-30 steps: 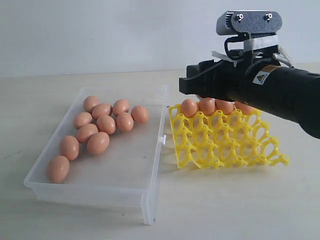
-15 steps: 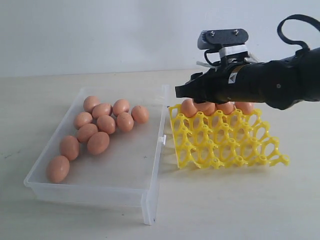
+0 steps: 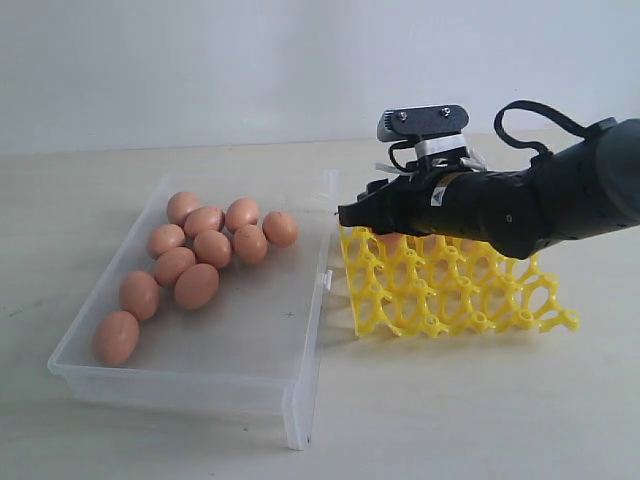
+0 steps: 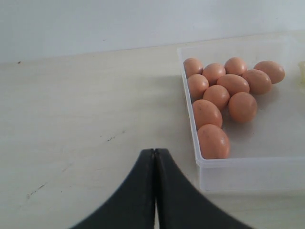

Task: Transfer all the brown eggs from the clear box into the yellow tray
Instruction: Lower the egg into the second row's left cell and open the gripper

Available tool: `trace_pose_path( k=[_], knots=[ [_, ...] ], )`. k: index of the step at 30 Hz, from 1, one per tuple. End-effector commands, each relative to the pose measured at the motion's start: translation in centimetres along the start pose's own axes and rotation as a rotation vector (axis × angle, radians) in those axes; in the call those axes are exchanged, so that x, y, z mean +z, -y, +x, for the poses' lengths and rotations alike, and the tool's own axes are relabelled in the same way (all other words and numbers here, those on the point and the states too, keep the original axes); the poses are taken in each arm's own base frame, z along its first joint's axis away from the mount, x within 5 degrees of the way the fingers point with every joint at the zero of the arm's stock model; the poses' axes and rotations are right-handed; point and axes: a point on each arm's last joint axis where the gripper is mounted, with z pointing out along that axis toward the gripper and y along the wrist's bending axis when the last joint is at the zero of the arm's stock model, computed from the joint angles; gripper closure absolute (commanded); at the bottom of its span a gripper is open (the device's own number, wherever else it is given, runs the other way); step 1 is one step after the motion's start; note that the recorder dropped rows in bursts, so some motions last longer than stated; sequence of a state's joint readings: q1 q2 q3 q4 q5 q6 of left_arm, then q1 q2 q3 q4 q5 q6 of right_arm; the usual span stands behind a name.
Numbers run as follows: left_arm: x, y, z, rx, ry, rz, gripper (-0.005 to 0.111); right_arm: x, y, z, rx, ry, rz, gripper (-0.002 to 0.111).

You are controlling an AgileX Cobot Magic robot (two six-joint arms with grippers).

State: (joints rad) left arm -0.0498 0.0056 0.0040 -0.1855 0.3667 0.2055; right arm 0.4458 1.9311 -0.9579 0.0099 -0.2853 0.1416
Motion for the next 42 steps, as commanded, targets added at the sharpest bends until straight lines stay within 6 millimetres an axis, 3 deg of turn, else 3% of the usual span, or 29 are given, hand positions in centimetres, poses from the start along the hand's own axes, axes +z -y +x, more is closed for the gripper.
trace_pose_path(
  k=[1, 12, 29, 33, 38, 42],
  knots=[
    [-0.1, 0.0, -0.2, 0.000, 0.019, -0.003, 0.107, 0.8, 0.3, 0.1, -0.006, 0.037, -0.003, 0.108],
    [-0.1, 0.0, -0.2, 0.000, 0.019, -0.003, 0.107, 2.6, 0.3, 0.6, -0.016, 0.019, 0.000, 0.108],
    [-0.1, 0.0, -0.2, 0.000, 0.019, -0.003, 0.107, 2.7, 0.7, 1.0, -0.071, -0.013, 0.010, 0.107],
    [-0.1, 0.0, -0.2, 0.000, 0.019, -0.003, 0.107, 2.7, 1.1, 1.1, -0.066, -0.034, 0.020, 0.093],
    [-0.1, 0.0, -0.2, 0.000, 0.019, -0.003, 0.107, 2.7, 1.5, 1.2, -0.060, -0.044, 0.029, 0.065],
    [-0.1, 0.0, -0.2, 0.000, 0.019, -0.003, 0.107, 2.7, 1.5, 1.2, -0.060, -0.044, 0.029, 0.054]
  ],
)
